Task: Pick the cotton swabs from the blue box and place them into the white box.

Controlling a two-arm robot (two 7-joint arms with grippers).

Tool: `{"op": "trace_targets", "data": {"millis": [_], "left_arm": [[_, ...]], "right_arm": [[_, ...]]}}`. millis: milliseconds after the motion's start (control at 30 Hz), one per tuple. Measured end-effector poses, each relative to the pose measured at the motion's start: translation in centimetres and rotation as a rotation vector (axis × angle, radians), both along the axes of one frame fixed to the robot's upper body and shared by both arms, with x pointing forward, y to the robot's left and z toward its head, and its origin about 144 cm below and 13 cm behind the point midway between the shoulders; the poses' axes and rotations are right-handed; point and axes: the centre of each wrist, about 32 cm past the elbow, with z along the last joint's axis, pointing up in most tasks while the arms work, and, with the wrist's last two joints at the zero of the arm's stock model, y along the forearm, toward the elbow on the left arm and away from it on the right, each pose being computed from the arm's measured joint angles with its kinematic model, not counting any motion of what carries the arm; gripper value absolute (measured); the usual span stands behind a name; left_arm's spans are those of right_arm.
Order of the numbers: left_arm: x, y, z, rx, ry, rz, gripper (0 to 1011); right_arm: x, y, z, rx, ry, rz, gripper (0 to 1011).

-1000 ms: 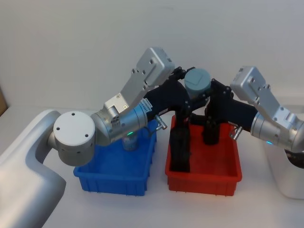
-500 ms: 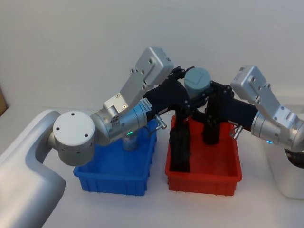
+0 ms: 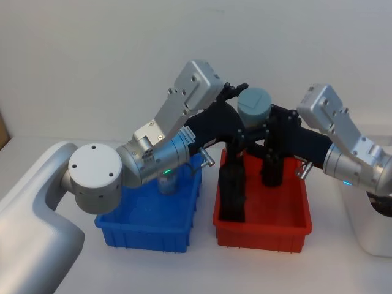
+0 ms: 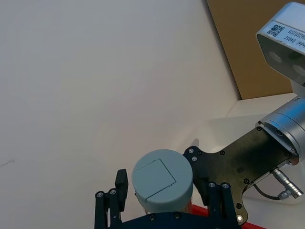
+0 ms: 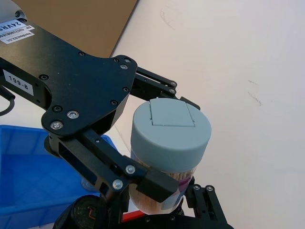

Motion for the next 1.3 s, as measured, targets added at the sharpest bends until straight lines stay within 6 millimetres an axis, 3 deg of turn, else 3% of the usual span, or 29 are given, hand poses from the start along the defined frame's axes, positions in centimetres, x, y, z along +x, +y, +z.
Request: {"op": "trace_targets", "data": {"millis": [167,667,1300], "left_arm": [[0.0,0.0,0.0,0.0,0.0,0.0,1002],[0.0,0.0,0.0,0.0,0.0,0.0,1004],[0.0,0.0,0.0,0.0,0.0,0.0,1004]], "right_arm": [[0.0,-0.1,-0.1,-0.001,0.002,-0.005,645],[-0.8,-2.1,-1.7,0.05,0.065,-0.131,645],[-2.4,-7.0,-4.7,0.271,0.204,-0.415,645]]}}
